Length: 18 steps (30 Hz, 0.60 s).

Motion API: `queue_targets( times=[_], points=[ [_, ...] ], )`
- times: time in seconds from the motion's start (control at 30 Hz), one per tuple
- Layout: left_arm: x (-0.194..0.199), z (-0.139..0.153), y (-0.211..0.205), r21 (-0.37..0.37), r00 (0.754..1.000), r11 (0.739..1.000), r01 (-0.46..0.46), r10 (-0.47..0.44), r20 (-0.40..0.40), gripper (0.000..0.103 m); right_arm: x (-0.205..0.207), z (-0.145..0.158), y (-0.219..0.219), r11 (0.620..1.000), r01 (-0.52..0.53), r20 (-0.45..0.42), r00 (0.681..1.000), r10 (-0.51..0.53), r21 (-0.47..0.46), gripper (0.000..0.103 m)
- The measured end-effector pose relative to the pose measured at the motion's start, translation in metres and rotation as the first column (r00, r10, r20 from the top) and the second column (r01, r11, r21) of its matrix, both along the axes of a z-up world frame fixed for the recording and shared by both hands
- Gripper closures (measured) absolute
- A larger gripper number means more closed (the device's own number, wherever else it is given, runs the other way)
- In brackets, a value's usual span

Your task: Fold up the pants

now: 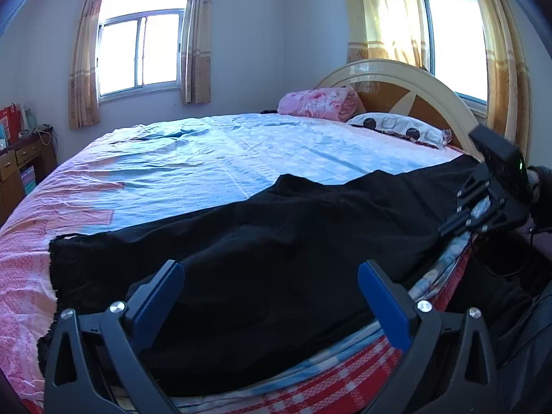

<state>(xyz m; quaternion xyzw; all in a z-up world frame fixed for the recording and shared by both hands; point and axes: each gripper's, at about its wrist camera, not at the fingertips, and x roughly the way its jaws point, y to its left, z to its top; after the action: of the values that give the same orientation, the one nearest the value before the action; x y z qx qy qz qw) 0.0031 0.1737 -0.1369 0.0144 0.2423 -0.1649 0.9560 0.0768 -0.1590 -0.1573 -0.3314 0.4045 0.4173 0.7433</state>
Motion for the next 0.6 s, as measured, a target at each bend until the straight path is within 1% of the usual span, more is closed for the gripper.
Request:
queue_targets(
  times=[0.1, 0.17, 0.27, 0.33, 0.4, 0.43, 0.47, 0.5, 0.53, 0.6],
  points=[
    [0.004, -0.002, -0.007, -0.006, 1.000, 1.000, 0.017, -0.017, -0.013, 0.000, 0.001, -0.016, 0.002, 0.999, 0.002, -0.008, 1.000, -0.002, -0.032, 0.101],
    [0.006, -0.002, -0.012, -0.003, 0.999, 1.000, 0.028, -0.028, -0.016, 0.000, 0.005, -0.030, 0.003, 0.999, 0.010, -0.048, 0.999, -0.013, -0.048, 0.101],
    [0.007, 0.003, -0.022, -0.013, 0.999, 0.999, 0.050, -0.050, -0.005, 0.000, 0.012, -0.027, 0.005, 0.999, 0.016, -0.080, 0.997, -0.019, -0.037, 0.100],
    [0.009, 0.006, -0.030, -0.032, 0.998, 0.997, 0.070, -0.070, -0.003, 0.000, 0.015, -0.017, 0.004, 0.999, 0.001, -0.094, 0.996, -0.004, -0.032, 0.099],
    [0.013, 0.006, -0.042, -0.037, 0.996, 0.995, 0.088, -0.089, -0.012, 0.000, 0.021, -0.004, 0.001, 1.000, 0.001, -0.116, 0.993, -0.001, -0.004, 0.094],
    [0.015, 0.005, -0.052, -0.031, 0.994, 0.993, 0.111, -0.112, -0.015, 0.000, 0.027, 0.004, 0.002, 1.000, 0.009, -0.136, 0.991, -0.006, 0.026, 0.087],
    [0.016, 0.004, -0.058, -0.021, 0.992, 0.992, 0.124, -0.124, -0.012, 0.000, 0.036, 0.018, 0.002, 0.997, 0.023, -0.155, 0.988, -0.012, 0.072, 0.079],
    [0.018, 0.003, -0.066, -0.003, 0.991, 0.991, 0.134, -0.134, -0.010, 0.000, 0.043, 0.029, 0.004, 0.994, 0.037, -0.161, 0.987, -0.019, 0.104, 0.075],
    [0.021, 0.001, -0.074, 0.022, 0.990, 0.990, 0.142, -0.142, -0.011, 0.000, 0.051, 0.039, 0.007, 0.989, 0.051, -0.165, 0.986, -0.028, 0.138, 0.072],
    [0.026, -0.004, -0.087, 0.065, 0.989, 0.987, 0.149, -0.149, -0.016, 0.000, 0.076, 0.054, 0.018, 0.975, 0.097, -0.205, 0.977, -0.054, 0.202, 0.071]
  ],
)
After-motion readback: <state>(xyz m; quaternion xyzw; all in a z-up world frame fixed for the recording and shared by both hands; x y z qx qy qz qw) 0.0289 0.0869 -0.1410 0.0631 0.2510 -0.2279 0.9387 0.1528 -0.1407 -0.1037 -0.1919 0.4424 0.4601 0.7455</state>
